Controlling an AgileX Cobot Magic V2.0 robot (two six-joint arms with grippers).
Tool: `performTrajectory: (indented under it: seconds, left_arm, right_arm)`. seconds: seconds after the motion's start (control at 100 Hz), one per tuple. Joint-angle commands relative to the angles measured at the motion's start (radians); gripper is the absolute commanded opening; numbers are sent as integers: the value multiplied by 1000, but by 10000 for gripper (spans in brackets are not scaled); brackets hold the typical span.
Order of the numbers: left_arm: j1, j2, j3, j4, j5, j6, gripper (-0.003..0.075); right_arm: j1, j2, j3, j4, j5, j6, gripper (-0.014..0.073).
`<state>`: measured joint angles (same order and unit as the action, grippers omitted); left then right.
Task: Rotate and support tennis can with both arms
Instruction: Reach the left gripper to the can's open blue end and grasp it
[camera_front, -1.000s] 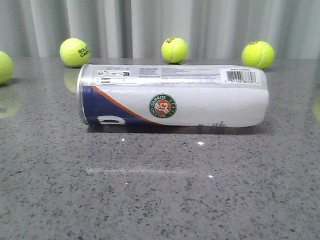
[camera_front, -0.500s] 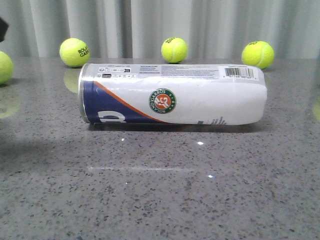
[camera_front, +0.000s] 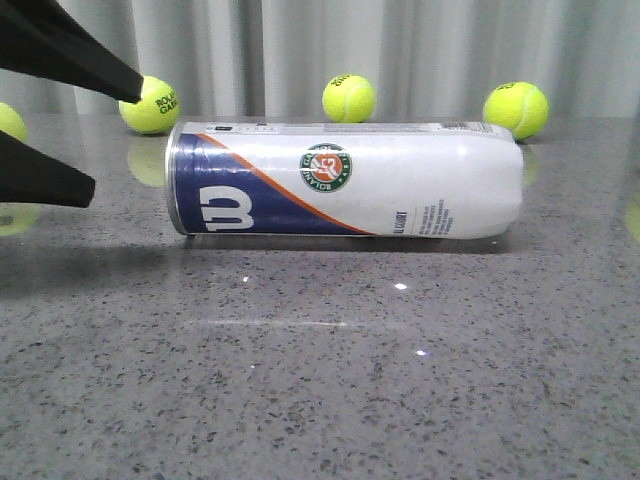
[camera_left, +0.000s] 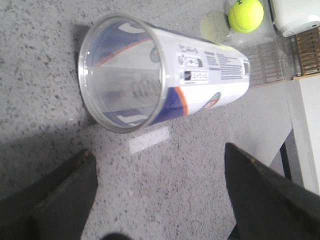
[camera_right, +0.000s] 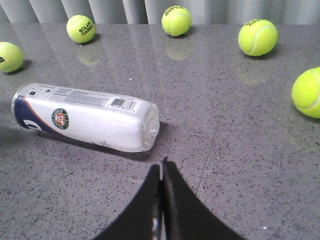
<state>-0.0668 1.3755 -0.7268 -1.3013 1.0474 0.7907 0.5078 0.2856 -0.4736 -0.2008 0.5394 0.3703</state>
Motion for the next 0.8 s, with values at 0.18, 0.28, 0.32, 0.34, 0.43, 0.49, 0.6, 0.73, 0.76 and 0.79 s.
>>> performTrajectory:
  seconds: [0.18, 0.28, 0.32, 0.34, 0.43, 0.49, 0.6, 0.73, 0.76, 0.79]
  left_arm:
    - [3, 97, -46, -176, 65, 111, 510]
    - [3, 121, -81, -178, 65, 115, 510]
    - [3, 131, -100, -178, 65, 115, 510]
    - [3, 135, -110, -178, 65, 115, 510]
    - [-5, 159, -149, -178, 69, 115, 510]
    - [-27, 176, -170, -178, 78, 115, 510]
    - [-75, 218, -208, -182, 120, 114, 510]
    - [-131, 274, -241, -209, 183, 112, 509]
    - [-140, 283, -246, -219, 203, 112, 502]
    - [-148, 292, -252, -223, 220, 112, 484]
  right_arm:
    - [-5, 6, -26, -23, -72, -1, -57]
    - [-5, 6, -26, -23, -72, -1, -57]
    - [-5, 6, -26, -23, -72, -1, -57]
    - [-5, 6, -26, -23, -72, -1, -57]
    - [-5, 6, -26, -23, -72, -1, -57]
    - [-5, 6, -26, -23, -72, -1, -57]
    - [-5, 6, -26, -23, -72, -1, -57]
    - [-5, 6, -26, -23, -72, -1, -57]
    - [-5, 6, -26, -23, -72, -1, -57]
    - [-5, 6, -26, -23, -72, -1, -57]
